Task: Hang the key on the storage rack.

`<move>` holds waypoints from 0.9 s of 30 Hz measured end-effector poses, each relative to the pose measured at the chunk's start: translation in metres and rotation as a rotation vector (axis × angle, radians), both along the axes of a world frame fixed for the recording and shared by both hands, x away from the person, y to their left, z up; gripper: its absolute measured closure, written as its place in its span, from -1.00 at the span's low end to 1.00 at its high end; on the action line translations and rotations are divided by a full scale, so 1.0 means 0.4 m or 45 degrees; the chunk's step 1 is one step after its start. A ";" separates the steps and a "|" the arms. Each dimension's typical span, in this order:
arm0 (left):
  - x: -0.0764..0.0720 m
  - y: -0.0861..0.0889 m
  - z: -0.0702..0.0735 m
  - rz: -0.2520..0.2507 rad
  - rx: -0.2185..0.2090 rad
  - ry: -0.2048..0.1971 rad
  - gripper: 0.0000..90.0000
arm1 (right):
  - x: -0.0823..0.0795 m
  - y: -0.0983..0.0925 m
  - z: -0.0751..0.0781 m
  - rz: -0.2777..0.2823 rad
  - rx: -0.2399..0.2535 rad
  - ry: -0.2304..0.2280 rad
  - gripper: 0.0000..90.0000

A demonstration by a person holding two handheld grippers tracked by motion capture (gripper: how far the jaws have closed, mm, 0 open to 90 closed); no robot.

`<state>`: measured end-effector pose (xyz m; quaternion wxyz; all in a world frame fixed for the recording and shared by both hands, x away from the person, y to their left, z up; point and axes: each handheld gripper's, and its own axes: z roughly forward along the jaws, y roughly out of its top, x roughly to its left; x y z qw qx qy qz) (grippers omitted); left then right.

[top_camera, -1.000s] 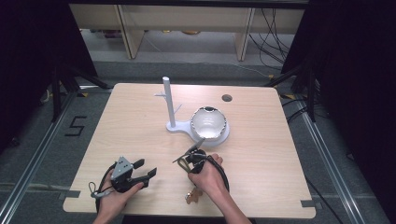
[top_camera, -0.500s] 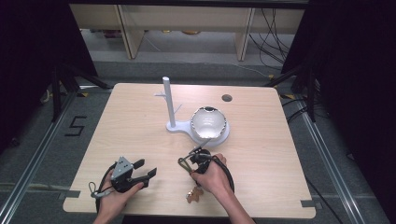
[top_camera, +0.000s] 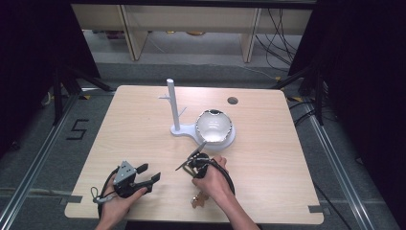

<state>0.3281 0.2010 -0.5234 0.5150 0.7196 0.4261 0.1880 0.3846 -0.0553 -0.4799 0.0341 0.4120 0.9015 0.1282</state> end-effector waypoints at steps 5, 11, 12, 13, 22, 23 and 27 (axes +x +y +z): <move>0.000 0.002 0.001 -0.002 0.011 -0.010 -0.24 | -0.003 -0.001 0.001 0.004 0.006 0.004 0.51; 0.001 0.003 0.001 0.002 0.004 -0.013 -0.24 | -0.004 -0.025 -0.002 -0.023 0.095 -0.003 0.52; 0.000 0.003 0.001 0.001 0.006 -0.013 -0.24 | -0.006 -0.036 -0.002 -0.026 0.129 -0.037 0.52; 0.000 0.003 0.001 0.003 0.010 -0.013 -0.24 | -0.006 -0.036 -0.002 -0.026 0.129 -0.037 0.52; 0.000 -0.003 0.001 0.011 -0.006 -0.006 -0.25 | -0.022 -0.075 0.019 -0.063 0.322 -0.179 0.52; -0.002 -0.003 0.002 0.019 0.005 0.002 -0.25 | -0.025 -0.078 0.021 -0.061 0.349 -0.192 0.52; 0.001 -0.002 0.002 0.022 -0.008 0.008 -0.25 | -0.037 -0.103 0.024 -0.066 0.450 -0.295 0.52</move>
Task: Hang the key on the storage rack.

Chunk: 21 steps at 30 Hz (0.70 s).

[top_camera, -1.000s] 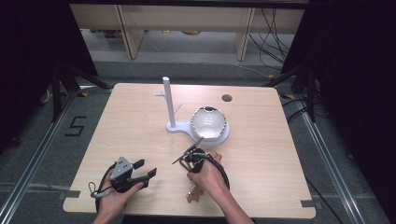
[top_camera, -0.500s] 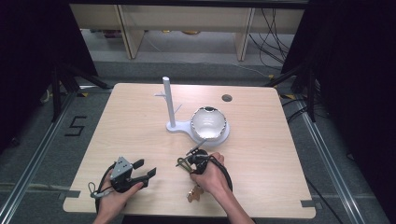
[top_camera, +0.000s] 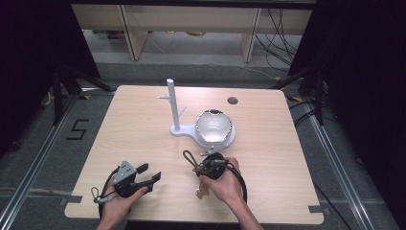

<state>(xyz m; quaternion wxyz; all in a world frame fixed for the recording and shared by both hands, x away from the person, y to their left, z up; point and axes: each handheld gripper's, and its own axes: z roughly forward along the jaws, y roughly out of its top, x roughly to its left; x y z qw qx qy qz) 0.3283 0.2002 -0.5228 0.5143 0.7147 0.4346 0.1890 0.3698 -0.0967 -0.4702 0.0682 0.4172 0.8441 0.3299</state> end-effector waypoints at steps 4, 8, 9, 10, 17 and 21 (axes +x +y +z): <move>0.000 0.003 0.000 0.021 -0.010 0.001 -0.25 | -0.007 -0.014 -0.007 0.005 0.051 -0.047 0.52; -0.002 0.003 0.001 0.024 -0.012 -0.013 -0.25 | -0.020 -0.030 -0.016 -0.012 0.116 -0.125 0.52; -0.002 0.004 -0.001 0.014 -0.030 -0.026 -0.25 | -0.018 -0.035 -0.022 0.011 0.124 -0.163 0.52; -0.004 0.005 0.000 0.016 -0.038 -0.031 -0.26 | -0.024 -0.036 -0.022 0.000 0.167 -0.159 0.52; -0.011 0.001 0.036 -0.001 -0.124 -0.115 -0.23 | -0.046 -0.048 -0.027 -0.017 0.310 -0.326 0.52; -0.016 -0.014 0.073 -0.040 -0.179 -0.145 -0.13 | -0.061 -0.051 -0.027 -0.039 0.388 -0.401 0.52</move>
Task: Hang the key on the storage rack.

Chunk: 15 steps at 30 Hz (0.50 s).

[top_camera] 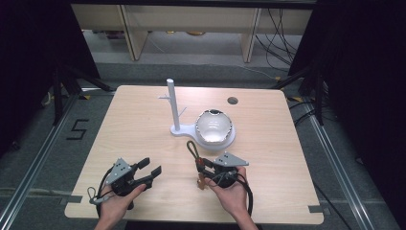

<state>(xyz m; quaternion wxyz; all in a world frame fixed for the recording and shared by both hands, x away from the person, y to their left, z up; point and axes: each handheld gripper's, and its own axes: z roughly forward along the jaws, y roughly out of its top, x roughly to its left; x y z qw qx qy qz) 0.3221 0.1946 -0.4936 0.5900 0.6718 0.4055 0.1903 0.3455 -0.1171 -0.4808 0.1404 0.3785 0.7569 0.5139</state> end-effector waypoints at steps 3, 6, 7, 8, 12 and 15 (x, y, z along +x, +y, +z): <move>0.004 -0.013 0.018 -0.029 -0.016 -0.018 -0.10 | -0.005 0.003 -0.004 0.002 0.060 -0.034 0.52; 0.009 -0.024 0.032 -0.047 -0.048 -0.028 -0.07 | -0.004 0.002 -0.005 0.005 0.081 -0.072 0.52; 0.012 -0.029 0.038 -0.056 -0.060 -0.034 -0.05 | -0.005 0.003 -0.005 0.003 0.091 -0.088 0.52; 0.012 -0.032 0.045 -0.058 -0.049 -0.026 -0.03 | -0.007 0.003 -0.003 0.006 0.107 -0.113 0.51; 0.019 -0.054 0.066 -0.100 -0.058 -0.028 -0.01 | -0.010 0.004 0.001 -0.006 0.136 -0.140 0.51; 0.024 -0.073 0.082 -0.130 -0.044 -0.042 0.00 | -0.013 0.005 0.005 -0.012 0.161 -0.148 0.51</move>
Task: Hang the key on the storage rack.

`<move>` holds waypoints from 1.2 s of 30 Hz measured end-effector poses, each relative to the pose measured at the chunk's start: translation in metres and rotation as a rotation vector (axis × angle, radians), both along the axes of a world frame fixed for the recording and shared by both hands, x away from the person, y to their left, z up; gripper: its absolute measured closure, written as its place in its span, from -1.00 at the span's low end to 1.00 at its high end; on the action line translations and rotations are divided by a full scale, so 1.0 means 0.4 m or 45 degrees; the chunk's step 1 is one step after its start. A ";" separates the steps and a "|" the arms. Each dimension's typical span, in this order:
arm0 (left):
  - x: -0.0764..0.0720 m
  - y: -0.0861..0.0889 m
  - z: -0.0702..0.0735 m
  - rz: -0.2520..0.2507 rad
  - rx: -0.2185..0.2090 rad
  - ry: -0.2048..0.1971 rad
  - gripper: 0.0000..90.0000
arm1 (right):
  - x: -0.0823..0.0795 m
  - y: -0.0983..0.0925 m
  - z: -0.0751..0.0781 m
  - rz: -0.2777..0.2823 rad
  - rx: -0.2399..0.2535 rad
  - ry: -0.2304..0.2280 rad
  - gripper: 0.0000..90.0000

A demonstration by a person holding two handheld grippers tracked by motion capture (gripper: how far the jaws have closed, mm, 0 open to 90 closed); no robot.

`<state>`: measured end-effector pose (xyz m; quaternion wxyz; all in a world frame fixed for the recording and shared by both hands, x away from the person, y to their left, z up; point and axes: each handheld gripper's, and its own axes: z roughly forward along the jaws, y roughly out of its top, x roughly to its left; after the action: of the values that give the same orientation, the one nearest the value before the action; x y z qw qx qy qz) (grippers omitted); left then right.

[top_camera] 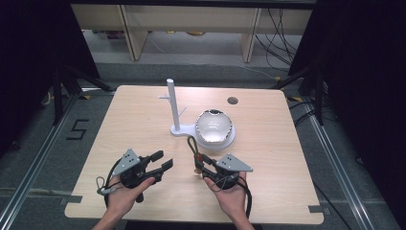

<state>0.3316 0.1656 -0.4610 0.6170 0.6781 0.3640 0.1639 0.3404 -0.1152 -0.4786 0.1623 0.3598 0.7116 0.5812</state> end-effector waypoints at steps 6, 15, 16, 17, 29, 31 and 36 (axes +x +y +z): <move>0.017 -0.045 0.021 -0.088 -0.044 0.033 0.09 | 0.000 0.005 -0.003 0.007 -0.002 -0.009 0.51; 0.065 -0.091 0.027 -0.143 -0.077 0.105 0.41 | 0.000 0.017 -0.001 0.022 -0.042 -0.043 0.51; 0.065 -0.091 0.027 -0.143 -0.077 0.105 0.45 | -0.002 0.019 -0.001 0.026 -0.030 -0.027 0.51; 0.069 -0.094 0.026 -0.152 -0.096 0.116 0.45 | -0.002 0.019 -0.001 0.026 -0.030 -0.027 0.51; 0.085 -0.113 0.025 -0.166 -0.113 0.138 0.83 | -0.007 0.019 0.000 0.017 -0.068 -0.047 0.51; 0.084 -0.115 0.026 -0.171 -0.111 0.146 0.83 | -0.007 0.019 0.000 0.017 -0.067 -0.050 0.51; 0.085 -0.115 0.025 -0.169 -0.113 0.155 0.81 | -0.001 0.019 -0.004 0.008 -0.079 -0.106 0.51</move>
<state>0.3656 0.1195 -0.4510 0.6328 0.6814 0.3620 0.0649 0.3398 -0.1075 -0.4801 0.2009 0.3281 0.7231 0.5737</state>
